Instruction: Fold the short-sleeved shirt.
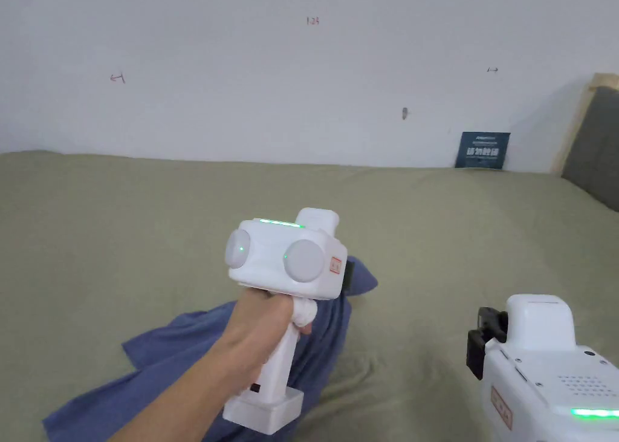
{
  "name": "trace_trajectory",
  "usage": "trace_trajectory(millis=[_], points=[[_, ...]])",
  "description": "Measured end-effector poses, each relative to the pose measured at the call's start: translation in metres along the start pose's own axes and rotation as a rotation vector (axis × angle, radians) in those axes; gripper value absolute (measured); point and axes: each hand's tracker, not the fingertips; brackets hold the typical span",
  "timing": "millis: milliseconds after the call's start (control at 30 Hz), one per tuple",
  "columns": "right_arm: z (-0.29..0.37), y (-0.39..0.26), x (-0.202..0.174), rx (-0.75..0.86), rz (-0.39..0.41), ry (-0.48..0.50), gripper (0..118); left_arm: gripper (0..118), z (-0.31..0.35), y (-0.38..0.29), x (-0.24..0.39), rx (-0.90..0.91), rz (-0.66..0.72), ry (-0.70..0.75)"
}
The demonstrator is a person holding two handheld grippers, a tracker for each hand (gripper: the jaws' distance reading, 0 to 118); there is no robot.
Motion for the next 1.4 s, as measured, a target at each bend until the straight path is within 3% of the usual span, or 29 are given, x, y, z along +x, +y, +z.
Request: trace_trajectory(millis=[133,367,567,600,633,700,733,867,900,933,967,1233,1400], points=[[-0.009,-0.007,0.023,-0.014,-0.027,-0.044,0,3,-0.051,-0.004,0.034,-0.077,0.013,-0.091],[-0.038,-0.033,0.032,-0.087,-0.038,-0.059,0,3,-0.151,-0.065,0.026,-0.298,0.078,-0.063],[-0.048,-0.040,0.030,-0.105,-0.041,-0.049,0,3,-0.163,-0.073,0.016,-0.300,0.087,-0.056],[-0.048,-0.040,0.030,-0.105,-0.041,-0.048,0,8,-0.157,-0.074,0.017,-0.292,0.086,-0.061],[-0.047,-0.040,0.029,-0.106,-0.042,-0.047,0,37,-0.154,-0.074,0.016,-0.272,0.087,-0.071],[-0.045,-0.040,0.026,-0.106,-0.043,-0.044,0,115,-0.145,-0.074,0.015,-0.228,0.073,-0.065],[-0.043,-0.040,0.025,-0.106,-0.042,-0.045,0,115,-0.136,-0.073,0.014,-0.215,0.063,-0.057],[-0.033,-0.038,0.017,-0.102,-0.044,-0.029,0,85,-0.071,-0.075,0.003,-0.043,0.018,0.070],[-0.029,-0.038,0.015,-0.097,-0.048,-0.019,0,69,-0.049,-0.078,-0.002,0.011,0.022,0.095],[-0.024,-0.037,0.012,-0.090,-0.048,-0.014,0,26,-0.023,-0.083,-0.008,0.061,0.019,0.128],[-0.020,-0.036,0.009,-0.086,-0.046,-0.009,0,0,0.001,-0.088,-0.013,0.114,0.025,0.167],[0.015,-0.033,-0.027,-0.032,-0.066,0.068,0,0,0.159,-0.156,-0.064,0.323,0.084,0.446],[0.034,-0.033,-0.047,0.019,-0.045,0.106,0,0,0.218,-0.181,-0.076,0.403,0.183,0.489]])
